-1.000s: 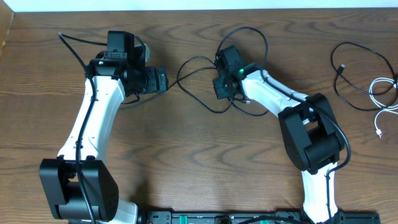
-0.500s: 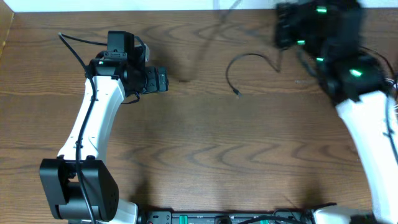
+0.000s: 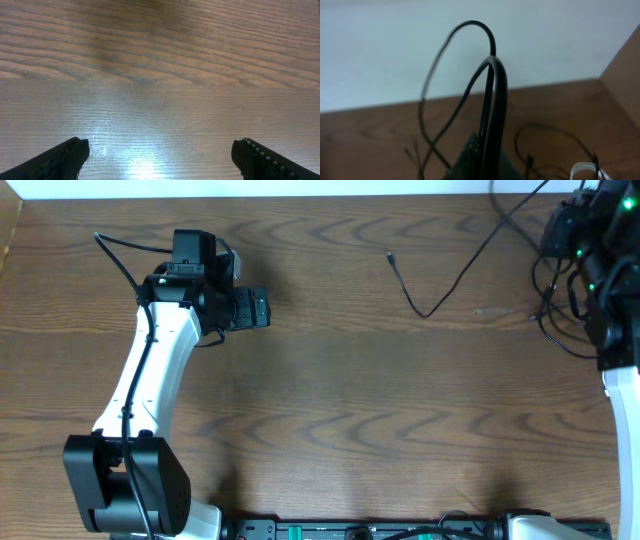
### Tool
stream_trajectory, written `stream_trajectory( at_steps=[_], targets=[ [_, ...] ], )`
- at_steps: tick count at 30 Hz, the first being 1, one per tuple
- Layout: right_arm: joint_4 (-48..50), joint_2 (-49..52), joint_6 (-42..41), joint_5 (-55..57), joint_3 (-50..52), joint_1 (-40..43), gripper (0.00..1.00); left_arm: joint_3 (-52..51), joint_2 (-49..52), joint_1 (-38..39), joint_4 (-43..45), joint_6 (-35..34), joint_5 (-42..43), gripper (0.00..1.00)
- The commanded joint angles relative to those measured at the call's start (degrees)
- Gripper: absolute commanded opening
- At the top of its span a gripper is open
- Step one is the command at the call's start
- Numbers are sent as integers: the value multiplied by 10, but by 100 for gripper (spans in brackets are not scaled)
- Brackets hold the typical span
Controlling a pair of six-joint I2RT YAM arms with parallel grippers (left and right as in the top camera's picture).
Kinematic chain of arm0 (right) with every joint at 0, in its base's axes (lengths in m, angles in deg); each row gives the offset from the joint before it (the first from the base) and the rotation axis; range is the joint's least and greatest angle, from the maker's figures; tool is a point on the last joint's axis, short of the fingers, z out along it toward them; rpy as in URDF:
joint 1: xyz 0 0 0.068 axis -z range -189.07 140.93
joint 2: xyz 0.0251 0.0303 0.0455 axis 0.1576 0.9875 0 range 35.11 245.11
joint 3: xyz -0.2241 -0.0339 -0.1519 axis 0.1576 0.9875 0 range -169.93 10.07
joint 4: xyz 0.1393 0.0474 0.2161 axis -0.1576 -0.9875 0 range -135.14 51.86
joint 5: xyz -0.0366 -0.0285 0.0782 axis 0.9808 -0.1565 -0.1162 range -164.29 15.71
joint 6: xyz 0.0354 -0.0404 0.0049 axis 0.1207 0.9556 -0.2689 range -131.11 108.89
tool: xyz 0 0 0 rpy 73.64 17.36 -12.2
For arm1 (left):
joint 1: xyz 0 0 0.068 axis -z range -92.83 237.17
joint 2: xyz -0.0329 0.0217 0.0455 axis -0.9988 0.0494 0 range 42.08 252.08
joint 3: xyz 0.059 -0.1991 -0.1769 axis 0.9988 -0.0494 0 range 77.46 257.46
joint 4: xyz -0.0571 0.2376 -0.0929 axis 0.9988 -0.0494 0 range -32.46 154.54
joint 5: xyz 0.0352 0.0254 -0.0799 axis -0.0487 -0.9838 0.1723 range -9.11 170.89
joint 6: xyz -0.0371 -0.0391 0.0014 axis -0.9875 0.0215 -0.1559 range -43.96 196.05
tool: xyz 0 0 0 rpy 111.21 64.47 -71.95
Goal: Untangle cables
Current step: 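Lower the black cable onto the right-side pile and release it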
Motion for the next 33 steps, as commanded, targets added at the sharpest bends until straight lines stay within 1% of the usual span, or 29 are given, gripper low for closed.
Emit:
stream_trajectory(
  at_steps=[1, 8, 11, 14, 17, 21, 23, 24, 30, 31, 32, 33],
  targets=[
    [-25, 42, -11, 9, 3, 0, 1, 5, -3, -2, 1, -1, -8, 98],
    [-73, 144, -11, -34, 3, -1, 1, 5, -3, -2, 1, -1, -8, 98],
    [-77, 183, -11, -4, 3, 8, 1, 5, -3, -2, 1, -1, -8, 98],
    [-76, 223, -11, 35, 3, 37, 1, 5, -3, -2, 1, -1, -8, 98],
    [-72, 247, -14, 40, 3, 83, 1, 5, -3, -2, 1, -1, -8, 98],
    [-78, 259, -69, 19, 3, 170, 1, 5, -3, -2, 1, -1, -8, 98],
    [-83, 259, -83, 16, 3, 197, 1, 5, -3, -2, 1, -1, -8, 98],
    [-89, 259, -98, 13, 3, 229, 1, 5, -3, -2, 1, -1, -8, 98],
    [-125, 259, -102, -81, 4, 336, 1, 5, -3, -2, 1, -1, -8, 98],
    [-127, 259, -102, -86, 4, 340, 4, 5, -3, -2, 1, -1, -8, 98],
    [-133, 259, -102, -96, 4, 349, 24, 5, -3, -2, 1, -1, -8, 98],
    [-136, 259, -102, -95, 4, 351, 31, 5, -3, -2, 1, -1, -8, 98]
  ],
)
